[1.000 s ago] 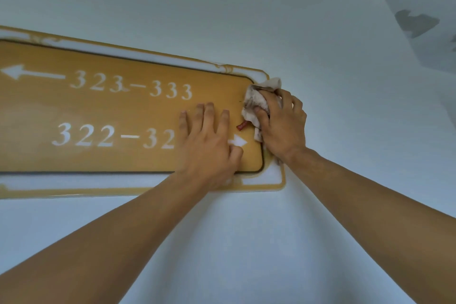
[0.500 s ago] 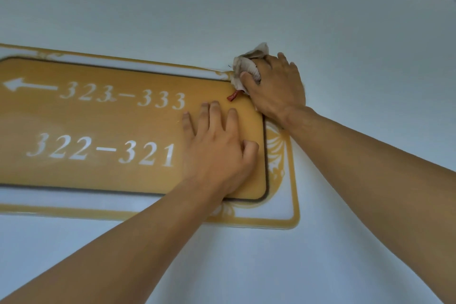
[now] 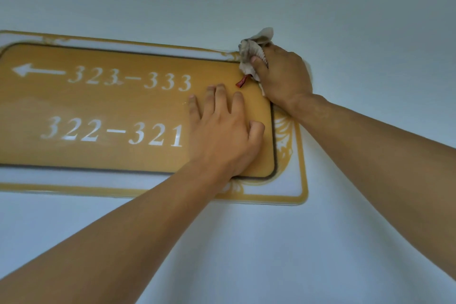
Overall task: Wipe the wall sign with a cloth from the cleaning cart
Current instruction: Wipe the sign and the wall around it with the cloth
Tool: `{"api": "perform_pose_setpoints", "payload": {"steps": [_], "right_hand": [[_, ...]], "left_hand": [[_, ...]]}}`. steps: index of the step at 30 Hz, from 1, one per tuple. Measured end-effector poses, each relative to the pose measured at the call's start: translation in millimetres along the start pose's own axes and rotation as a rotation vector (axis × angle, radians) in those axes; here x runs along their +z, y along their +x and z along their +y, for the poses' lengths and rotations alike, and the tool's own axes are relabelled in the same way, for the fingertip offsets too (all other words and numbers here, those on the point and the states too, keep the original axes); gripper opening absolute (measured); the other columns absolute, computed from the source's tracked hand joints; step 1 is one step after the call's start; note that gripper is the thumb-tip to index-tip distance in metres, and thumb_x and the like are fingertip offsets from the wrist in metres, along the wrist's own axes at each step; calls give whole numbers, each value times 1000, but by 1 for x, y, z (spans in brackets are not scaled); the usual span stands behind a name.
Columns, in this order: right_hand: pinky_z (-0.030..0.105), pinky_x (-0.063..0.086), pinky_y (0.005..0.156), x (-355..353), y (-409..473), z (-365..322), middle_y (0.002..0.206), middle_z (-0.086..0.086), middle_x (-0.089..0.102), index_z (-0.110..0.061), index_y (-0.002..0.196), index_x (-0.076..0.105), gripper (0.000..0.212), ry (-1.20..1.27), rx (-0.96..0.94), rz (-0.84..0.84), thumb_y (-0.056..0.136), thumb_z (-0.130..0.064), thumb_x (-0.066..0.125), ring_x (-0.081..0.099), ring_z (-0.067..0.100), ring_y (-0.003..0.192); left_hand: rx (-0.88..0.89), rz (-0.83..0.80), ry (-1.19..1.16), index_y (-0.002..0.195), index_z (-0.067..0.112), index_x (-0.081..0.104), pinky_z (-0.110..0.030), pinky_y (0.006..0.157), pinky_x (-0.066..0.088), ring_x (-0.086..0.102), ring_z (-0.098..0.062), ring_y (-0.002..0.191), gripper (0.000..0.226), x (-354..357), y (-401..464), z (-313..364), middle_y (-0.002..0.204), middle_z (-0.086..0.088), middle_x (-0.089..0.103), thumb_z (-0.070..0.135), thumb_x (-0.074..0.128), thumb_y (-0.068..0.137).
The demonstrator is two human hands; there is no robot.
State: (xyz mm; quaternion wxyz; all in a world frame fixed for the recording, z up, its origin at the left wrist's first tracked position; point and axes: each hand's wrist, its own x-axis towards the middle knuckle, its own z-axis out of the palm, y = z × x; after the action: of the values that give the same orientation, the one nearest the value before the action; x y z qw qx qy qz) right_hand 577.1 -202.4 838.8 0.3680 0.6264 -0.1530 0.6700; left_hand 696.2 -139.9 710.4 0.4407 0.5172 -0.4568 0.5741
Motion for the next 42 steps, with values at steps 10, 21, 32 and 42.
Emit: {"api": "perform_pose_setpoints", "payload": {"steps": [10, 21, 32, 42], "right_hand": [[40, 43, 95, -2, -14, -8, 121, 8, 66, -15, 127, 60, 39, -37, -14, 11, 103, -37, 38, 59, 28, 109], [38, 40, 105, -6, -29, -13, 130, 3, 62, -20, 132, 58, 39, -31, 10, -26, 103, -37, 38, 55, 22, 120], [37, 33, 112, -11, -54, -20, 143, 4, 55, -18, 138, 55, 43, -42, 33, -64, 104, -39, 38, 47, 22, 133], [37, 26, 118, -21, -89, -30, 147, 5, 52, -17, 140, 54, 43, -40, 29, -88, 104, -37, 41, 40, 21, 140]], "left_hand": [[4, 9, -1, 142, 11, 40, -61, 122, 10, 20, -34, 151, 63, 1, -1, 0, 157, -19, 33, 45, 30, 90], [20, -1, -1, 141, 7, 42, -61, 121, 12, 20, -34, 150, 64, -2, -6, -2, 157, -20, 33, 42, 36, 87], [93, -75, 14, 150, 8, 31, -55, 124, 6, 11, -29, 155, 72, -10, -24, -17, 165, -16, 22, 44, 25, 89], [51, -39, -25, 136, 5, 44, -54, 124, 11, 20, -32, 152, 62, -12, -31, -14, 158, -20, 32, 40, 31, 87]]}}
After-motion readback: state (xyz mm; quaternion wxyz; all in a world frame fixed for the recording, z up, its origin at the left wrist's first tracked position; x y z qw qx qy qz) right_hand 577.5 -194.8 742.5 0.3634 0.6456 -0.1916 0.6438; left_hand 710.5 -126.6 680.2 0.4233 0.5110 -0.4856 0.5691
